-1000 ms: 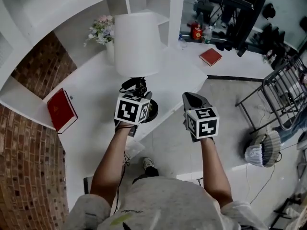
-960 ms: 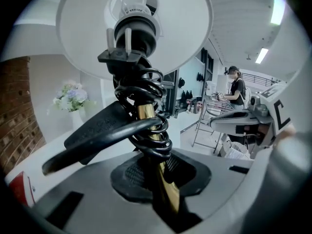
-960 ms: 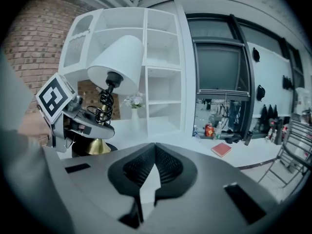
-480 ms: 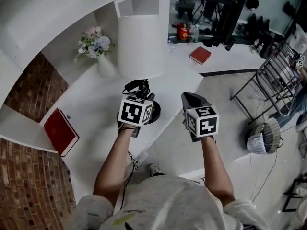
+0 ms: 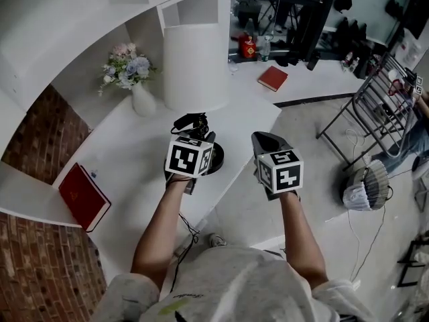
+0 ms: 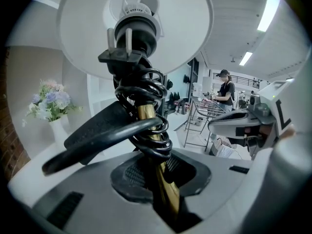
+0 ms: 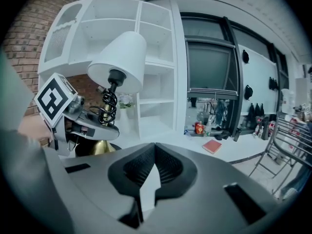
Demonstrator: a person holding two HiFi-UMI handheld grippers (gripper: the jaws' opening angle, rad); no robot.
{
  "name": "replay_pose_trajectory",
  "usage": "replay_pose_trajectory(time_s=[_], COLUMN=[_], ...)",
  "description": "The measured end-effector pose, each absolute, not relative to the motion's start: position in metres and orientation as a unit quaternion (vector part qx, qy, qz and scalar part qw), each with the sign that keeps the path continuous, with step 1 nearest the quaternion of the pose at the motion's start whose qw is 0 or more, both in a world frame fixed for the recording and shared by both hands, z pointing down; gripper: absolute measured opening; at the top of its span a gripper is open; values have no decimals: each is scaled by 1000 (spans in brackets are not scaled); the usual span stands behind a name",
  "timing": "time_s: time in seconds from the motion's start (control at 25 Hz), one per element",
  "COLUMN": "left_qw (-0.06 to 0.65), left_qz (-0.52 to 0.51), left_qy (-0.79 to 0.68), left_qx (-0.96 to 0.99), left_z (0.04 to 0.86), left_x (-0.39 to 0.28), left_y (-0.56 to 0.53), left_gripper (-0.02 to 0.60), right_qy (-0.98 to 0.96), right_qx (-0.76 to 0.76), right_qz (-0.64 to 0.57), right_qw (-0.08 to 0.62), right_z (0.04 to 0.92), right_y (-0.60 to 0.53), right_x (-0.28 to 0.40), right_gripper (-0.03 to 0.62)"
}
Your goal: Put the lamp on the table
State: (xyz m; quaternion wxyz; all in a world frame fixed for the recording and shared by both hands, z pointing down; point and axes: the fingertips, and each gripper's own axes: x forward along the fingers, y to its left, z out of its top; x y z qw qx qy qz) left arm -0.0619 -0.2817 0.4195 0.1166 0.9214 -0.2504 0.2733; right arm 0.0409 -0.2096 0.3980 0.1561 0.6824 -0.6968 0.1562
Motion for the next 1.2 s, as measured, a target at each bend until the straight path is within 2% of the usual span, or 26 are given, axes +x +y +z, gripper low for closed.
replay_pose_trajectory(time_s=[0.8, 1.2], left_qw=[120, 126], left_qz=[282, 273], left_qy=[-263, -297], left_qx=[915, 906], left_z=[441, 451], left_x=[-48, 11], left_y=[-301, -333], left_gripper=[84, 84], right_qy=[-706, -733], right_qx=[673, 644], right_qz=[153, 145], right_qw=[158, 165], right_z=[415, 425], right_y=[-230, -270], right_x=[49, 108], right_gripper=[3, 3])
